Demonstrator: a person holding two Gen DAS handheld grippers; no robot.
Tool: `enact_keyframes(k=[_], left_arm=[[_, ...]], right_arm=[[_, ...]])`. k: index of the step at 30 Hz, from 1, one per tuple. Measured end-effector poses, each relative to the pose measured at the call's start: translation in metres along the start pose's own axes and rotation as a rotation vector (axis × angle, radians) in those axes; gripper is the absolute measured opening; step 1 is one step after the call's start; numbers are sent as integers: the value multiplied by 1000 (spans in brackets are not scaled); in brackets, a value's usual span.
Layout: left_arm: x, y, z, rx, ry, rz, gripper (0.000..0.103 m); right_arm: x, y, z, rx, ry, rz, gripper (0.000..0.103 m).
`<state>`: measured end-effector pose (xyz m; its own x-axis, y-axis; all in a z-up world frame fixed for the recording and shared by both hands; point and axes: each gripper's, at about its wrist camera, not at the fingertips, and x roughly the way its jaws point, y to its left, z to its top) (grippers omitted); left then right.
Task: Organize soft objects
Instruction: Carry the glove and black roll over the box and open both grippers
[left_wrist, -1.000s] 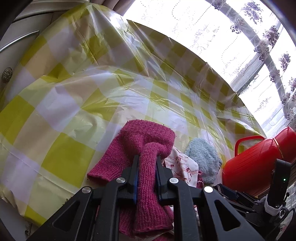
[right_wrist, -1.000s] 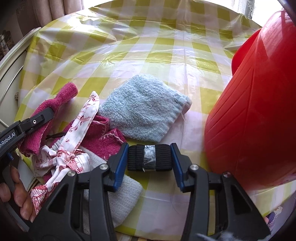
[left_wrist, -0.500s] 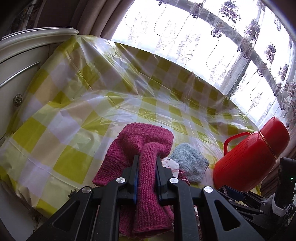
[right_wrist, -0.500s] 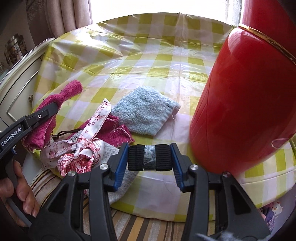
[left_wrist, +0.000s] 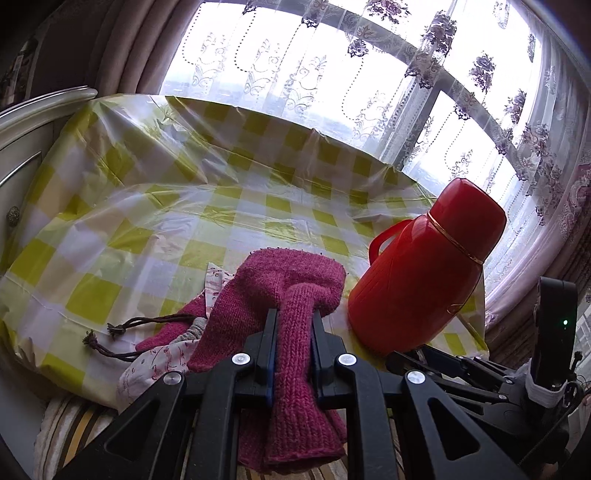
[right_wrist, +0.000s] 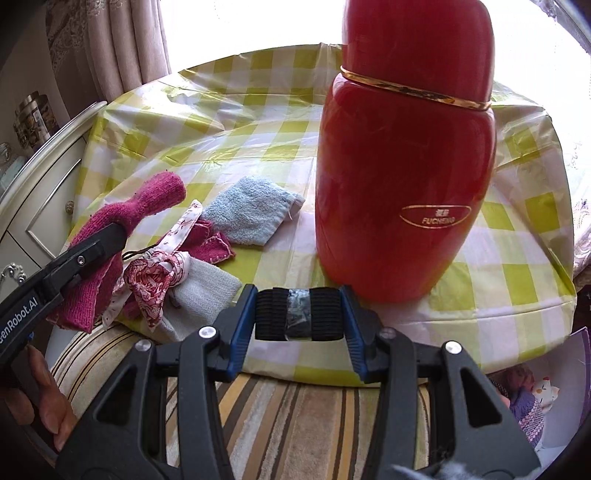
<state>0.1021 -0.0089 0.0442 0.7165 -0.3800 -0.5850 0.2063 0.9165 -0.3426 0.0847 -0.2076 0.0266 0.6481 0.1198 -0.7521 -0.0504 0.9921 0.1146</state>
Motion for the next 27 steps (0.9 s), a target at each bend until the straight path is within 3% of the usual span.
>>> enact_keyframes(k=[16,27], left_arm=[[2,-98,-26,154,75,-146,15],[9,-173,-48,275,143,-275,15]], right_arm=[[-63,-85,-34,112,-38,-97,49],[-103,-160,-60,224,-56,-221,49]])
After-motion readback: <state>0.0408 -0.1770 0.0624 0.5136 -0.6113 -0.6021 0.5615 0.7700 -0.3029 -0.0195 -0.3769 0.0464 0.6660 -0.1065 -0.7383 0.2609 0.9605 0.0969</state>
